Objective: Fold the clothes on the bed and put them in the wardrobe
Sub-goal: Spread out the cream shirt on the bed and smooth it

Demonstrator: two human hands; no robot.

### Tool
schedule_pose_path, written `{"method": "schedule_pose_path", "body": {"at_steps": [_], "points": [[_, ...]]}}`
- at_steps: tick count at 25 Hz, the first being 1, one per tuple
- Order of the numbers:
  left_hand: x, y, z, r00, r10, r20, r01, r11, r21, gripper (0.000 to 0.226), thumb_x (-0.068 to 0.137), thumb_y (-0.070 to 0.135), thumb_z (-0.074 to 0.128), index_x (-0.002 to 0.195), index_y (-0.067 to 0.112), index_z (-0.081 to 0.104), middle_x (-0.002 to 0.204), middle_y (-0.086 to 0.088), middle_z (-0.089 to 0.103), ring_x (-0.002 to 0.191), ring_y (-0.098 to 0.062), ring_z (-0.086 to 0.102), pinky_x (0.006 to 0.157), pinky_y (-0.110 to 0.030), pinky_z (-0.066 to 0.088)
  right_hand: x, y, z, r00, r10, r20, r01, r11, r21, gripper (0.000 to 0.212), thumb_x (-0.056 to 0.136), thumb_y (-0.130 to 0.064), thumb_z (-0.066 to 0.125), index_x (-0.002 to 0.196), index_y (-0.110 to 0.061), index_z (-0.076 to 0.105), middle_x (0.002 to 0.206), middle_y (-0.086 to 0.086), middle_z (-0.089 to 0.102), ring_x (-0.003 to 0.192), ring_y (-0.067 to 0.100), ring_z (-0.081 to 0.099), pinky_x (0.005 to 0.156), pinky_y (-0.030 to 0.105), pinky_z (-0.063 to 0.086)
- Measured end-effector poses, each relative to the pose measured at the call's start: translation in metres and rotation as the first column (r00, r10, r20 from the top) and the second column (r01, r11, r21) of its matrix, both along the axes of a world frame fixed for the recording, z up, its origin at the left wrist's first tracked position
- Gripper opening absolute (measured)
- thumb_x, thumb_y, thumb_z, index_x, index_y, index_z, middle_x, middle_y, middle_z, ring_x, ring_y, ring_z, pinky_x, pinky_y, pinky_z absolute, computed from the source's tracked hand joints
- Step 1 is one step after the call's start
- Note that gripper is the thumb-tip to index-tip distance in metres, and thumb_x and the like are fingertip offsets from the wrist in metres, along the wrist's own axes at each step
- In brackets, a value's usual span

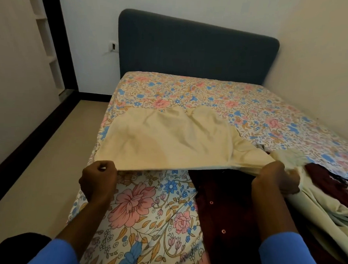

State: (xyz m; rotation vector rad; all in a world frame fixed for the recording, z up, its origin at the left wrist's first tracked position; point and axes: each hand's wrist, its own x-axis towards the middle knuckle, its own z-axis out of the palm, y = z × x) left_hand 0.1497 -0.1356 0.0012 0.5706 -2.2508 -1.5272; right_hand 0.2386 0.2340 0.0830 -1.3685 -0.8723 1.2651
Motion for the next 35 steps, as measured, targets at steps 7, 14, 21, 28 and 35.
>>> {"method": "schedule_pose_path", "body": {"at_steps": [7, 14, 21, 28, 35], "points": [[-0.14, 0.027, 0.045, 0.998, -0.068, 0.004, 0.066, 0.983, 0.17, 0.024, 0.087, 0.017, 0.063, 0.063, 0.02, 0.065, 0.066, -0.005, 0.072, 0.055, -0.026, 0.073, 0.064, -0.047, 0.065, -0.136, 0.041, 0.073, 0.915, 0.35, 0.199, -0.387, 0.901, 0.196, 0.059, 0.091, -0.029, 0.056, 0.15, -0.025, 0.046, 0.15, 0.008, 0.046, 0.114, 0.022, 0.06, 0.08, 0.027, 0.043], [-0.208, 0.047, -0.011, 0.933, -0.275, 0.233, 0.308, 0.944, -0.119, 0.047, 0.088, 0.035, 0.073, 0.132, 0.024, 0.061, 0.124, -0.01, 0.066, 0.11, -0.033, 0.065, 0.095, -0.047, 0.053, -0.211, 0.045, -0.016, 0.183, 0.388, 0.903, -0.935, 0.352, 0.038, 0.07, 0.098, -0.035, 0.061, 0.159, -0.019, 0.033, 0.159, 0.017, 0.039, 0.144, 0.035, 0.04, 0.117, 0.05, 0.033], [-0.161, -0.011, -0.057, 0.938, -0.057, 0.343, 0.163, 0.944, -0.287, 0.054, 0.096, 0.052, 0.06, 0.14, 0.022, 0.051, 0.138, -0.015, 0.057, 0.126, -0.04, 0.052, 0.106, -0.055, 0.041, -0.125, -0.024, -0.144, -0.329, 0.104, 0.939, -0.923, 0.175, -0.343, 0.078, 0.098, -0.072, 0.019, 0.164, -0.036, -0.001, 0.173, 0.005, -0.006, 0.158, 0.033, -0.003, 0.123, 0.063, -0.001], [-0.177, -0.064, -0.046, 0.872, -0.251, 0.421, 0.374, 0.896, -0.24, 0.061, 0.089, 0.02, 0.072, 0.143, 0.02, 0.045, 0.115, -0.015, 0.068, 0.097, -0.033, 0.068, 0.087, -0.042, 0.056, -0.14, -0.033, -0.137, -0.372, 0.048, 0.927, -0.922, 0.093, -0.375, 0.086, 0.094, -0.076, 0.019, 0.163, -0.034, -0.009, 0.173, 0.006, -0.01, 0.157, 0.04, -0.005, 0.123, 0.063, 0.007], [-0.142, 0.038, -0.046, 0.799, -0.598, -0.054, 0.426, 0.628, -0.652, 0.048, 0.092, 0.043, 0.062, 0.132, 0.017, 0.06, 0.147, -0.012, 0.052, 0.137, -0.036, 0.047, 0.106, -0.056, 0.044, -0.133, 0.027, -0.1, 0.29, 0.525, 0.8, -0.895, 0.444, 0.032, 0.045, 0.089, -0.045, 0.068, 0.125, -0.017, 0.064, 0.13, 0.014, 0.059, 0.118, 0.032, 0.059, 0.105, 0.048, 0.049]]}}
